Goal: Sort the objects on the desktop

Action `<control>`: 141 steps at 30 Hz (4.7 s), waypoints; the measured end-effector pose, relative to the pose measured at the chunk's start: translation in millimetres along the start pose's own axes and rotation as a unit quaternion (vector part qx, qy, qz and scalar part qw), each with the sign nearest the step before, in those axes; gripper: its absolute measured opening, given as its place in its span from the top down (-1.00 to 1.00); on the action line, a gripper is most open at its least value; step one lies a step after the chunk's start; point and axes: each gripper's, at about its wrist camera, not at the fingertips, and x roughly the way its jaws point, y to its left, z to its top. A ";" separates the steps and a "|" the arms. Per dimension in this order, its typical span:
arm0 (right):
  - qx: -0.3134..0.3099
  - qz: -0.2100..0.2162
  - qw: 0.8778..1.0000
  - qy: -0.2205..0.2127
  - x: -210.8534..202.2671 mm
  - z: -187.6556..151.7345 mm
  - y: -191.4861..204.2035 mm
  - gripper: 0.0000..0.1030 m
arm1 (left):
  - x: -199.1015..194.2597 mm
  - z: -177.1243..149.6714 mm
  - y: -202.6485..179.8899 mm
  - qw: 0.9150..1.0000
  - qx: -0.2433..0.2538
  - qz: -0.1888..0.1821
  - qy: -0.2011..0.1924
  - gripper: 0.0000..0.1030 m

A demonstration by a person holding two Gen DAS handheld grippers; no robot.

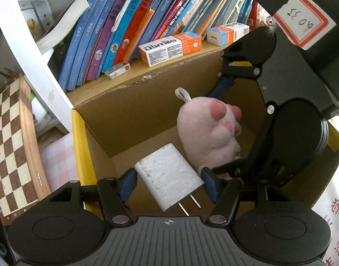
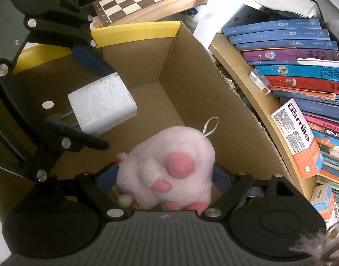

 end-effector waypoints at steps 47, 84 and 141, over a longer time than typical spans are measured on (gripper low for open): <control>0.286 -0.128 0.924 -0.218 -208.6 -118.1 120.8 -0.85 | -190.2 -129.9 -22.6 0.974 -0.146 0.058 -0.164 -0.65; 0.346 -0.134 0.923 -0.100 -145.1 -140.3 291.1 -0.93 | -181.9 -242.4 -74.3 0.992 -0.108 0.015 -0.060 -0.79; 0.296 -0.027 0.952 -0.070 -79.2 -83.2 227.1 0.55 | -171.7 -223.8 -52.6 0.986 -0.132 0.084 -0.063 -0.79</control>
